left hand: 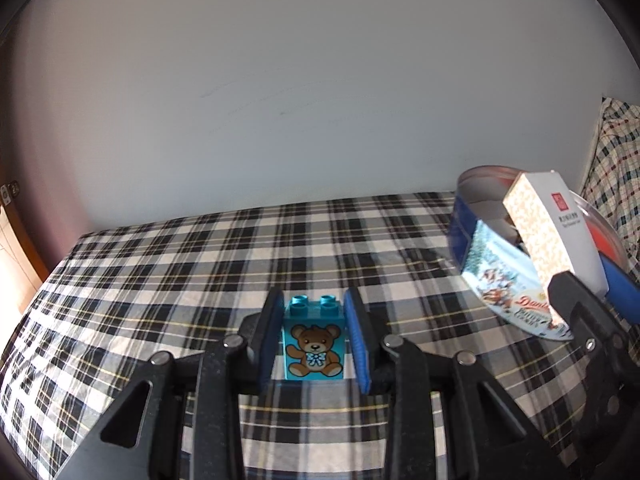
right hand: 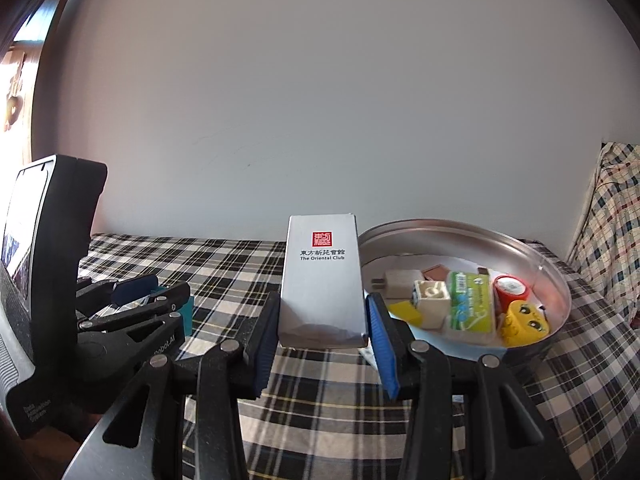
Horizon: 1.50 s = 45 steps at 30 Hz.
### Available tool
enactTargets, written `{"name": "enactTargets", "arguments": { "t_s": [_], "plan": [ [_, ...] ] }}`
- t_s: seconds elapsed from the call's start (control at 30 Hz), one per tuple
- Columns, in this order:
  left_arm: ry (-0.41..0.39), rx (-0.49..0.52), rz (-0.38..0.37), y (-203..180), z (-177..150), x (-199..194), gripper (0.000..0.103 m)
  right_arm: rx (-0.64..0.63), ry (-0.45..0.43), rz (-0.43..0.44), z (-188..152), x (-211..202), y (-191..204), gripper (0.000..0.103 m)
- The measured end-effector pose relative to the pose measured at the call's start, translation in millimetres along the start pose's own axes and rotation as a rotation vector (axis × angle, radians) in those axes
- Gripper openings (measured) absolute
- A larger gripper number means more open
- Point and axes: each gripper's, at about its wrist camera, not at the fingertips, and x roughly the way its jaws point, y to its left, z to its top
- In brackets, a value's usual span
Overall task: Organize rigid objects
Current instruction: 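Lift the teal block and white box with both grippers and carry them toward the tin, then lower the teal block and white box into the tin and open both grippers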
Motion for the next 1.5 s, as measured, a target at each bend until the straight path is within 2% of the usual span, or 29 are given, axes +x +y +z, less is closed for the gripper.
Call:
{"name": "enactTargets", "arguments": {
  "t_s": [0.43,0.67,1.13,1.27,1.37,1.5],
  "plan": [
    [-0.012,0.023,-0.052,-44,9,2,0.030,0.022,-0.033,-0.050,7,2,-42,0.045],
    [-0.028,0.018,-0.079,-60,19,3,0.030,0.020,-0.043,-0.071,10,-1,-47,0.045],
    [-0.032,0.043,-0.123,-97,28,7,0.030,0.036,-0.055,-0.138,10,-2,-85,0.045],
    [-0.045,0.052,-0.142,-111,32,3,0.030,0.047,-0.055,-0.158,10,-3,-96,0.045],
    [-0.083,0.062,-0.113,-119,37,0,0.030,0.058,-0.052,-0.173,11,-2,-105,0.045],
    [-0.099,0.063,-0.126,-124,43,-3,0.030,0.076,-0.050,-0.188,11,-2,-119,0.045]
  ]
}}
